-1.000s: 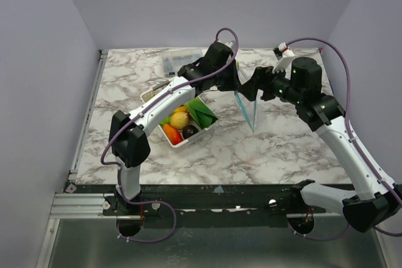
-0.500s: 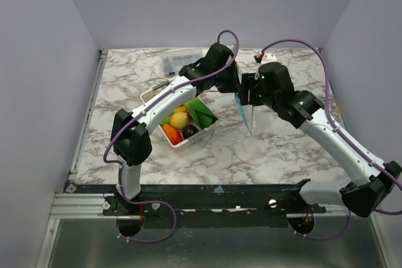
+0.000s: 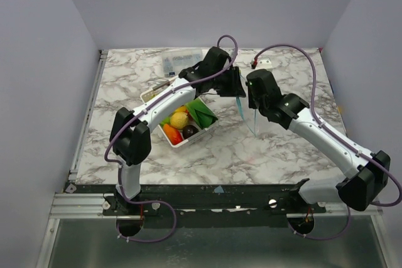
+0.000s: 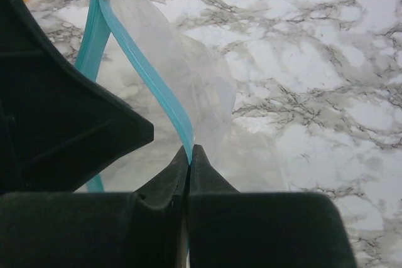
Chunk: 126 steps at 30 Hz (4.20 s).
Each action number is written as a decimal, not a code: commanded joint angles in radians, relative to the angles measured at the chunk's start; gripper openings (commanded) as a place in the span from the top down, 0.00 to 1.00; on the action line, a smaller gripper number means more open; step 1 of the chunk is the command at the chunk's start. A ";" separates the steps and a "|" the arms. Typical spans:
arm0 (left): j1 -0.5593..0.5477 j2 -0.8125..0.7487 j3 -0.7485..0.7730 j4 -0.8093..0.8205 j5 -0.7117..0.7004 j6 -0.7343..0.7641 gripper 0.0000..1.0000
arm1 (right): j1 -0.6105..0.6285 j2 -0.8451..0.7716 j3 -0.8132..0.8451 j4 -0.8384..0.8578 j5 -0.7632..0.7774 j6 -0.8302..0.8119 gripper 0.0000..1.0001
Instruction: Place the food in the zip-top bag and seal the zipper
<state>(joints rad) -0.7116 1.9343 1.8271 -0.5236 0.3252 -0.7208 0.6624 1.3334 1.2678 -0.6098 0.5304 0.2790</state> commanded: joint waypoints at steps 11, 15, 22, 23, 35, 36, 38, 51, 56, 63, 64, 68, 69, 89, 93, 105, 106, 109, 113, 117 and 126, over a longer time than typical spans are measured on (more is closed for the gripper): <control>0.042 -0.424 -0.321 0.091 0.176 0.196 0.05 | -0.100 -0.125 -0.033 -0.123 0.398 0.084 0.99; 0.067 -0.546 -0.429 -0.013 0.044 0.316 0.03 | -0.105 -0.136 0.051 -0.233 0.442 0.042 0.99; 0.173 -0.673 -0.654 -0.088 -0.127 0.383 0.03 | -0.104 -0.100 -0.008 -0.161 0.264 0.029 0.99; 0.192 -0.680 -0.673 -0.091 -0.120 0.377 0.03 | -0.104 -0.074 -0.027 -0.132 0.194 0.032 0.99; 0.224 -0.588 -0.728 -0.091 -0.072 0.326 0.15 | -0.100 -0.029 -0.325 0.273 -0.203 0.041 0.99; 0.224 -0.570 -0.727 -0.090 -0.079 0.319 0.18 | -0.100 -0.041 -0.337 0.276 -0.200 0.036 0.99; 0.224 -0.541 -0.728 -0.083 -0.101 0.297 0.23 | -0.100 -0.077 -0.364 0.289 -0.178 0.029 0.99; 0.225 -0.400 -0.770 0.005 -0.204 0.203 0.68 | -0.100 -0.257 -0.491 0.392 -0.157 -0.022 0.99; 0.221 -0.372 -0.800 0.059 -0.206 0.181 0.52 | -0.101 -0.270 -0.521 0.418 -0.175 -0.025 0.99; 0.216 -0.323 -0.817 0.094 -0.213 0.158 0.37 | -0.101 -0.289 -0.529 0.426 -0.187 -0.024 0.99; 0.214 -0.319 -0.821 0.102 -0.213 0.152 0.36 | -0.100 -0.291 -0.528 0.425 -0.188 -0.025 0.99; 0.207 -0.307 -0.846 0.130 -0.204 0.128 0.33 | -0.100 -0.294 -0.532 0.426 -0.195 -0.026 0.99; 0.207 -0.304 -0.853 0.140 -0.200 0.122 0.33 | -0.100 -0.295 -0.532 0.427 -0.196 -0.024 0.99; 0.207 -0.569 -0.959 0.166 -0.220 0.142 0.80 | -0.100 -0.293 -0.498 0.394 -0.220 -0.014 0.99; 0.207 -0.674 -0.982 0.156 -0.215 0.138 0.84 | -0.100 -0.283 -0.485 0.382 -0.238 -0.004 0.99; 0.082 -0.933 -0.992 0.321 -0.040 0.107 0.86 | -0.100 -0.261 -0.414 0.354 -0.363 0.060 0.99; 0.068 -0.938 -0.988 0.343 -0.037 0.098 0.86 | -0.100 -0.260 -0.412 0.357 -0.378 0.066 0.99; 0.045 -0.922 -0.977 0.433 0.042 0.044 0.86 | -0.100 -0.260 -0.401 0.355 -0.418 0.088 0.99; 0.017 -0.858 -0.941 0.595 0.164 -0.031 0.86 | -0.100 -0.261 -0.395 0.360 -0.464 0.122 0.99; -0.008 -0.805 -0.895 0.706 0.180 -0.078 0.86 | -0.100 -0.261 -0.387 0.361 -0.493 0.161 0.99; -0.019 -0.650 -0.797 0.817 0.146 -0.127 0.88 | -0.100 -0.270 -0.362 0.373 -0.578 0.229 0.99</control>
<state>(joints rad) -0.7223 1.2243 0.9718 0.1932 0.4629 -0.8127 0.5591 1.0683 0.8635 -0.2333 0.0166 0.4664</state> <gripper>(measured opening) 0.589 0.008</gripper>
